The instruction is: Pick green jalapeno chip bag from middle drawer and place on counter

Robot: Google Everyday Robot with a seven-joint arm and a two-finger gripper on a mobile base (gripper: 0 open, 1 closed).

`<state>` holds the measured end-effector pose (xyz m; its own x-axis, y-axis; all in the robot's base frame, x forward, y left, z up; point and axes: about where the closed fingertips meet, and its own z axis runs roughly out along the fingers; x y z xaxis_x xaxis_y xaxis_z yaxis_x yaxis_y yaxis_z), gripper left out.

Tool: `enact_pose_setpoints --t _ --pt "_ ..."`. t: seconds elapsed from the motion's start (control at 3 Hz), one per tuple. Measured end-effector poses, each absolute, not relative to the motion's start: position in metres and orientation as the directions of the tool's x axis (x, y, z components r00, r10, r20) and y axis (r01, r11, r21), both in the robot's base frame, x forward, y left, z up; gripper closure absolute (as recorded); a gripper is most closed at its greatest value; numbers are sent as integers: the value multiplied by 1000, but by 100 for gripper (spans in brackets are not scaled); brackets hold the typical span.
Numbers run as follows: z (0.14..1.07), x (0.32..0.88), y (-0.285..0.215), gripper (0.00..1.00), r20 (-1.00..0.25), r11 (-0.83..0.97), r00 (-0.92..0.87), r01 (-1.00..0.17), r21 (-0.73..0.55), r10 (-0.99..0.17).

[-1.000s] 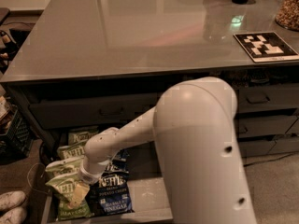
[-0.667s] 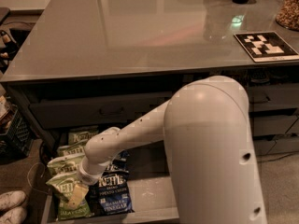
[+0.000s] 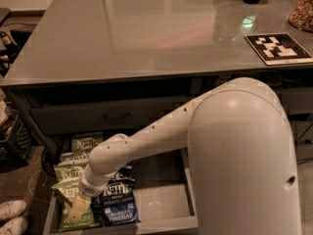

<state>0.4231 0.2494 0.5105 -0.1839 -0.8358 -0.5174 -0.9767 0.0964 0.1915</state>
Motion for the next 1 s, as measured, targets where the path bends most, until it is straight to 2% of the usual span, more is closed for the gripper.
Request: enact_pose_setpoints --t 0.33,0.67,1.0 --pt "506 417 257 14 -525 70 -171 -976 207 -834" --pt "507 414 259 0 -525 58 -149 -981 187 -838" --pt "504 413 260 0 -522 53 -136 -984 172 -842"
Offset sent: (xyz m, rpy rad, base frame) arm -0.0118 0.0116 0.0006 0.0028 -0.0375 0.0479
